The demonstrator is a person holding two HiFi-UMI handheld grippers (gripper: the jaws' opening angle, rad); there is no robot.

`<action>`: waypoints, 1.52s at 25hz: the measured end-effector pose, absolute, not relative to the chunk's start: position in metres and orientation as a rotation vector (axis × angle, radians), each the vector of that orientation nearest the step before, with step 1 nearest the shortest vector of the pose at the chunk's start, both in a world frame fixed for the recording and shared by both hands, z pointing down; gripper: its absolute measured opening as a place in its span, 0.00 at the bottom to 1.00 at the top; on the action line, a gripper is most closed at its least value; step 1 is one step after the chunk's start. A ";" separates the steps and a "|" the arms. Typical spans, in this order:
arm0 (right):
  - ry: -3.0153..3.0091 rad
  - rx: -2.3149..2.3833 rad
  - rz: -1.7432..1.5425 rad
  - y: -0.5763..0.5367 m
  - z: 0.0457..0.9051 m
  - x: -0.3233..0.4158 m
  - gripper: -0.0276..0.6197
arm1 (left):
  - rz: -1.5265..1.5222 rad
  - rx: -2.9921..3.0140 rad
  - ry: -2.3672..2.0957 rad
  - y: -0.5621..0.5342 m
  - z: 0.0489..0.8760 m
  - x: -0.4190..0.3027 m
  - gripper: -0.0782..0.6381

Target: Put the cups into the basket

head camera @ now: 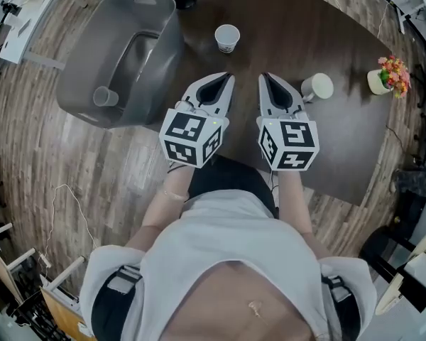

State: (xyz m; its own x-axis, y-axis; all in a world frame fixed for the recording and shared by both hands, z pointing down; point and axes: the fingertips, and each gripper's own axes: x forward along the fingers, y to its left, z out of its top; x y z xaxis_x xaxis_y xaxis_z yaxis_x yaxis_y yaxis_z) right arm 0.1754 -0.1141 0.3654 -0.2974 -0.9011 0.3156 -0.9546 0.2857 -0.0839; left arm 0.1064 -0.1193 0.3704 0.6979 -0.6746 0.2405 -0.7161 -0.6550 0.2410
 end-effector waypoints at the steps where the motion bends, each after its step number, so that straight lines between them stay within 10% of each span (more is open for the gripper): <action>1: -2.351 1.710 0.383 -0.120 0.366 0.173 0.06 | 0.189 2.584 -1.105 -0.123 0.371 0.103 0.12; 8: -2.373 1.645 0.398 -0.160 0.378 0.150 0.07 | 0.232 2.517 -1.138 -0.151 0.389 0.078 0.12; 17: -2.382 1.497 0.499 -0.207 0.404 0.139 0.57 | 0.287 2.443 -1.103 -0.179 0.415 0.079 0.12; 38: -2.215 1.261 0.498 -0.293 0.498 0.120 0.65 | 0.310 2.283 -1.045 -0.228 0.487 0.081 0.12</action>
State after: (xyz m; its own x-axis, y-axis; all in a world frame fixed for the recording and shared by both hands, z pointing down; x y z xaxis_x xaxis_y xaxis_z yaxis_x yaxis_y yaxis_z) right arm 0.1203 -0.2926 0.4980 -0.4178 -0.6688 0.6150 -0.8677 0.4943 -0.0519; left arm 0.0809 -0.2281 0.4865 0.6626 -0.6075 0.4381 -0.7481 -0.5087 0.4260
